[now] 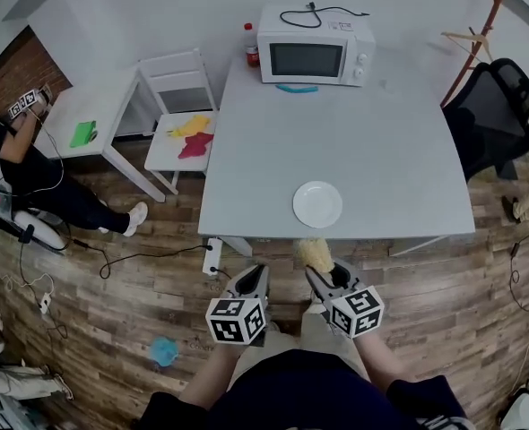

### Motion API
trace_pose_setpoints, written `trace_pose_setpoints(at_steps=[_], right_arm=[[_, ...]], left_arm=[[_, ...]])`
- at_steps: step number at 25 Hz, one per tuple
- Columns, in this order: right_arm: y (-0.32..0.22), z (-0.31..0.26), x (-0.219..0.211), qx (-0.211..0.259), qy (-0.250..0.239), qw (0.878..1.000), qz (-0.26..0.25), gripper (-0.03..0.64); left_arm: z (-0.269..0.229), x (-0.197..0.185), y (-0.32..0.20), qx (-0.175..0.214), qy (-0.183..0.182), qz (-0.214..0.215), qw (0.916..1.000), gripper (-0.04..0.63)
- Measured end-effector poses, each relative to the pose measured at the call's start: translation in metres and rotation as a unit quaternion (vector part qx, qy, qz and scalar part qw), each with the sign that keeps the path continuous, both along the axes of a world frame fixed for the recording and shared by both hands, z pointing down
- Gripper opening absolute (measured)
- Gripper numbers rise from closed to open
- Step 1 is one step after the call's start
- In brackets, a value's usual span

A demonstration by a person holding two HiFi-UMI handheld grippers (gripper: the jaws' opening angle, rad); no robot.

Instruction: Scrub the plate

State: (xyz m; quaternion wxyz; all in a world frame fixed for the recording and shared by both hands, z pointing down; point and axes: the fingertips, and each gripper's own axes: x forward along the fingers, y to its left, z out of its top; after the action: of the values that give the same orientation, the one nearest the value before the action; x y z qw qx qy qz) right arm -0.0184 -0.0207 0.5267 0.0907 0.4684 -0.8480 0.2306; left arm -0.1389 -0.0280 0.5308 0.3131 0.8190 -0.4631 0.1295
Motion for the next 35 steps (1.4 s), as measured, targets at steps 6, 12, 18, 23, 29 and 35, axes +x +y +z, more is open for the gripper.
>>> trace_pose_setpoints(at_steps=[6, 12, 18, 23, 29, 35], right_arm=[[0.039, -0.019, -0.037, 0.029, 0.008, 1.000, 0.002, 0.176], [0.070, -0.034, -0.058, 0.046, 0.010, 0.999, -0.003, 0.176], [0.087, -0.040, -0.071, 0.051, 0.006, 0.999, -0.001, 0.176], [0.093, -0.038, -0.080, 0.049, 0.003, 0.999, -0.004, 0.176], [0.087, -0.041, -0.082, 0.049, -0.007, 0.999, -0.002, 0.176], [0.084, -0.045, -0.083, 0.050, -0.015, 0.999, -0.008, 0.176]], left_arm=[[-0.011, -0.013, 0.032, 0.017, -0.004, 0.052, 0.9985, 0.025], [-0.015, -0.024, 0.057, 0.017, 0.016, 0.072, 0.9972, 0.020], [-0.018, -0.033, 0.068, 0.020, 0.024, 0.083, 0.9961, 0.018], [-0.019, -0.033, 0.068, 0.023, 0.031, 0.083, 0.9958, 0.018], [-0.025, -0.030, 0.065, 0.031, 0.036, 0.079, 0.9958, 0.018], [-0.025, -0.029, 0.068, 0.028, 0.040, 0.074, 0.9960, 0.018]])
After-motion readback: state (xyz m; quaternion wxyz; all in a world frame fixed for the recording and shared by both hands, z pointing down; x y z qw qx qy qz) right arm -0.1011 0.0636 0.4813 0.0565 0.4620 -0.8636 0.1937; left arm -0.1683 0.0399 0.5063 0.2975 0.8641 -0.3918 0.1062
